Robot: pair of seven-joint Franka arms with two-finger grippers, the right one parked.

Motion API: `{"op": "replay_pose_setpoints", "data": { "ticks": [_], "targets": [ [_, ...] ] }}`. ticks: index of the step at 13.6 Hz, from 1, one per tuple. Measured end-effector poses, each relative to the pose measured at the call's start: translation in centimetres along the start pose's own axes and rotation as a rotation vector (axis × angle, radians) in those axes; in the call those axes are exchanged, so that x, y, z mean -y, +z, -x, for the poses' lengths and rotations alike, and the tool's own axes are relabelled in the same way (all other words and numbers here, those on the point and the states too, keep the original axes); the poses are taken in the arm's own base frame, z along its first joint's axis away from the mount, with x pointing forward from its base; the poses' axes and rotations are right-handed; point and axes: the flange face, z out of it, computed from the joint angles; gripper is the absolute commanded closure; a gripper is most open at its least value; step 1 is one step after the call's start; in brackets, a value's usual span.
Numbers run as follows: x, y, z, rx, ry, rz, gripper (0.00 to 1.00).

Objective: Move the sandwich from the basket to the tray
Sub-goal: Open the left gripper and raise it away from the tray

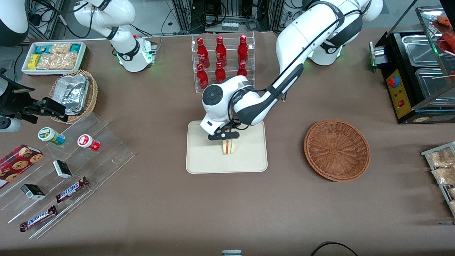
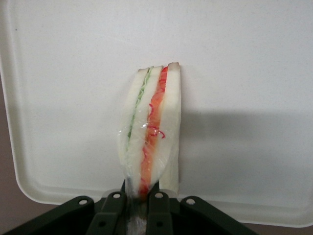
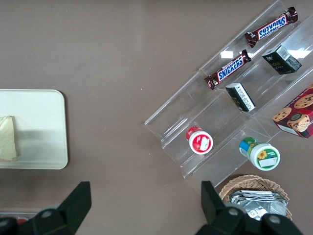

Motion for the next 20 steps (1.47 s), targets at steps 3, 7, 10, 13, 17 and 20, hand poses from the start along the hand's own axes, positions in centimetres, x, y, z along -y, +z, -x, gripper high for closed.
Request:
{"op": "replay_pose_setpoints", "data": {
  "ticks": [3, 7, 10, 13, 17, 20],
  "targets": [
    [0.0, -0.3, -0.2, -0.007, 0.001, 0.004, 0.00],
    [0.8, -4.1, -1.4, -0.031, -0.027, 0.000, 0.00],
    [4.8, -12.7, -3.6, -0.044, -0.125, 0.030, 0.00],
    [13.7, -20.9, -6.7, -0.017, -0.239, 0.018, 0.00],
    [26.5, -28.3, -9.0, 0.082, -0.187, 0.043, 0.00],
    [33.6, -31.4, -9.4, 0.097, -0.169, 0.036, 0.00]
  ]
}}
